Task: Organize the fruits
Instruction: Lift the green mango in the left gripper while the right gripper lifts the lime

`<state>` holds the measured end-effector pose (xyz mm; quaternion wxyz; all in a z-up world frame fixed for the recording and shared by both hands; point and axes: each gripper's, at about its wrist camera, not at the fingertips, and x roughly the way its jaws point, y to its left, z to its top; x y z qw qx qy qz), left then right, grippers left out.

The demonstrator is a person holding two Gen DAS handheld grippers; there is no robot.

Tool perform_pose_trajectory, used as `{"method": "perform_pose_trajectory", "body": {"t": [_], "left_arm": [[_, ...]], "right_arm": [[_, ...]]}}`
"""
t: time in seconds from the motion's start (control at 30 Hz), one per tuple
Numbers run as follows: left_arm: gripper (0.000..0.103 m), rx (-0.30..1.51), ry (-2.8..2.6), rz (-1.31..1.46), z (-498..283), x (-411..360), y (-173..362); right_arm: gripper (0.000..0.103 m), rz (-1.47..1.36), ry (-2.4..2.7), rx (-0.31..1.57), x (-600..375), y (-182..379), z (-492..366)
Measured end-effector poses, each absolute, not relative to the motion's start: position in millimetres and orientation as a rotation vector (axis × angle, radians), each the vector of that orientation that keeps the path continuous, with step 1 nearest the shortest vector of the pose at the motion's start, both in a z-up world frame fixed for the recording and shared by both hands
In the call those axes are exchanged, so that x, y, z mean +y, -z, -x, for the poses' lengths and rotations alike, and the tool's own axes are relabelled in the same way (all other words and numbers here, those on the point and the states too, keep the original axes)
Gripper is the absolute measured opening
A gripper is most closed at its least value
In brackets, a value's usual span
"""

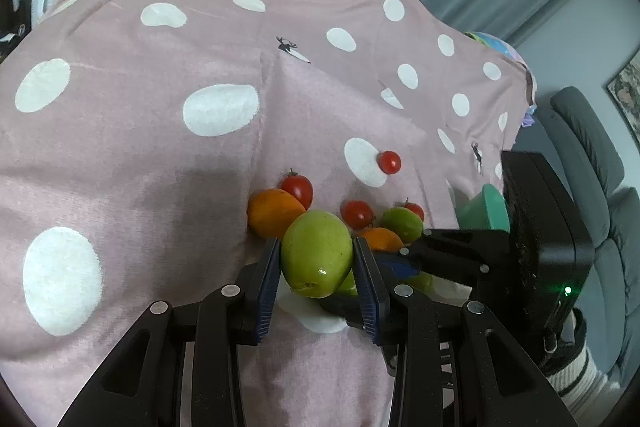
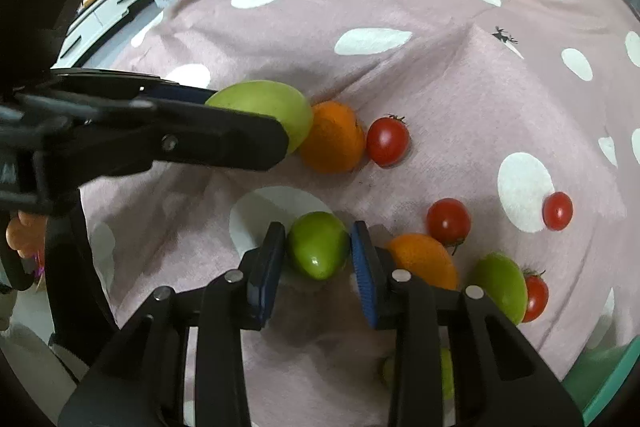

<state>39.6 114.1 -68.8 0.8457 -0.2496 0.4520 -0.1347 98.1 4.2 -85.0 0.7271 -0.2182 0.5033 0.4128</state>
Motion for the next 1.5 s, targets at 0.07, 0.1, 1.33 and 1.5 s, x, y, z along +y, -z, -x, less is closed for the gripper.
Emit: {"method": "perform_pose_trajectory", "body": {"t": [0.07, 0.1, 1.33, 1.5], "left_arm": [[0.036, 0.95, 0.286, 0.528, -39.2, 114.0, 68.2], [0.036, 0.948, 0.287, 0.53, -38.8, 114.4, 67.8], [0.036, 0.942, 0.326, 0.316, -37.7, 35.6, 30.5], [0.036, 0.939, 0.335, 0.279, -37.2, 21.1, 24.0]], "right_arm": [[0.033, 0.551, -0.903, 1.107, 13.3, 86.5, -94.7], [0.034, 0.58, -0.9, 1.102, 17.8, 87.3, -94.0], [0.034, -0.145, -0.746, 0.865, -156.7, 15.3, -54.5], [0.034, -0.175, -0.731, 0.846, -171.9, 12.6, -51.1]]}}
